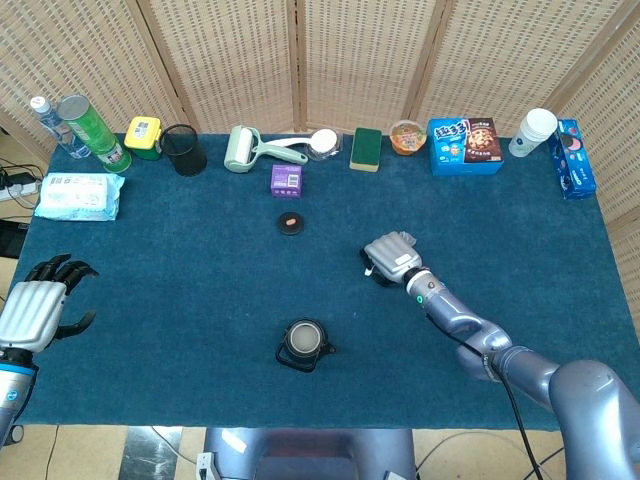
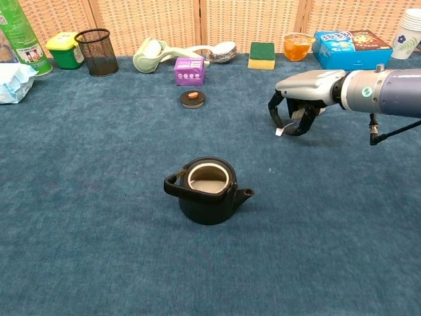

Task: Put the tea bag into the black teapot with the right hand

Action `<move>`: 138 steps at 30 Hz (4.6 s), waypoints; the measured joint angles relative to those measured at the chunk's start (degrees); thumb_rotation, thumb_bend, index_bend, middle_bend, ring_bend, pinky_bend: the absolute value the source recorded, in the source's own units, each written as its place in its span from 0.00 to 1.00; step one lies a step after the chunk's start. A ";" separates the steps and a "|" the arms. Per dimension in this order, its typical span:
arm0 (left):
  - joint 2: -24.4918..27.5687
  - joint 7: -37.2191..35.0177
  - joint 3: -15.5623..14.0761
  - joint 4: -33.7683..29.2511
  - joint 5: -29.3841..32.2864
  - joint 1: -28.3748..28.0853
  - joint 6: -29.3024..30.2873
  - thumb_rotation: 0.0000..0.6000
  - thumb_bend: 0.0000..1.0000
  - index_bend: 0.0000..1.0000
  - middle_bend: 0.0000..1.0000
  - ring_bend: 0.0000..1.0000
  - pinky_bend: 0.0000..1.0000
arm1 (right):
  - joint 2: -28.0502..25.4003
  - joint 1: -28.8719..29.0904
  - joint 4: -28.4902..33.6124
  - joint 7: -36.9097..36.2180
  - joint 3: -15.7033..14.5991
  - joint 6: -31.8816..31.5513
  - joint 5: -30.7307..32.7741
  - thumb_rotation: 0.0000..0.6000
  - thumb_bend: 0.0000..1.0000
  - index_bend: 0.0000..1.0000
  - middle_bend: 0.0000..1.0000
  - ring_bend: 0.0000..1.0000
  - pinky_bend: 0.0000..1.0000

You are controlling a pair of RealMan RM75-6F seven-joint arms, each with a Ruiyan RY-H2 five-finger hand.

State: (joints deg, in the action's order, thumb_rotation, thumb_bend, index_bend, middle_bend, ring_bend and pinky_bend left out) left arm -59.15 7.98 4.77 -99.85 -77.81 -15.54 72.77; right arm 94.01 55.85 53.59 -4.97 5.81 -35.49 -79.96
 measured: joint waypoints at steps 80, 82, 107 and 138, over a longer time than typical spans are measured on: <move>-0.22 -2.25 -0.38 1.40 -0.94 0.99 1.78 1.00 0.32 0.30 0.25 0.12 0.15 | -2.69 -1.49 5.17 3.74 1.97 -2.53 3.17 1.00 0.58 0.59 1.00 1.00 1.00; -0.21 -2.27 -0.38 1.28 -1.09 1.03 1.93 1.00 0.32 0.30 0.25 0.12 0.15 | -3.59 -1.86 6.69 3.72 2.11 -3.18 3.21 1.00 0.58 0.59 1.00 1.00 1.00; -2.23 -3.14 -2.71 2.02 -2.66 2.53 2.07 1.00 0.32 0.30 0.25 0.12 0.15 | -22.05 -6.73 34.43 -5.64 5.46 -9.73 3.05 1.00 0.58 0.60 1.00 1.00 1.00; -2.23 -5.65 -3.57 3.03 -4.73 4.58 4.50 1.00 0.32 0.30 0.25 0.12 0.15 | -36.55 -9.06 52.77 -30.26 5.49 -12.06 -7.47 1.00 0.58 0.62 1.00 1.00 1.00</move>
State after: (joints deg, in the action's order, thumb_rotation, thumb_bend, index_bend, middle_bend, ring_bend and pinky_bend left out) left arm -61.38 2.33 1.20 -96.81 -82.54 -10.96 77.27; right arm 57.47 46.79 106.36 -35.23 11.30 -47.54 -87.43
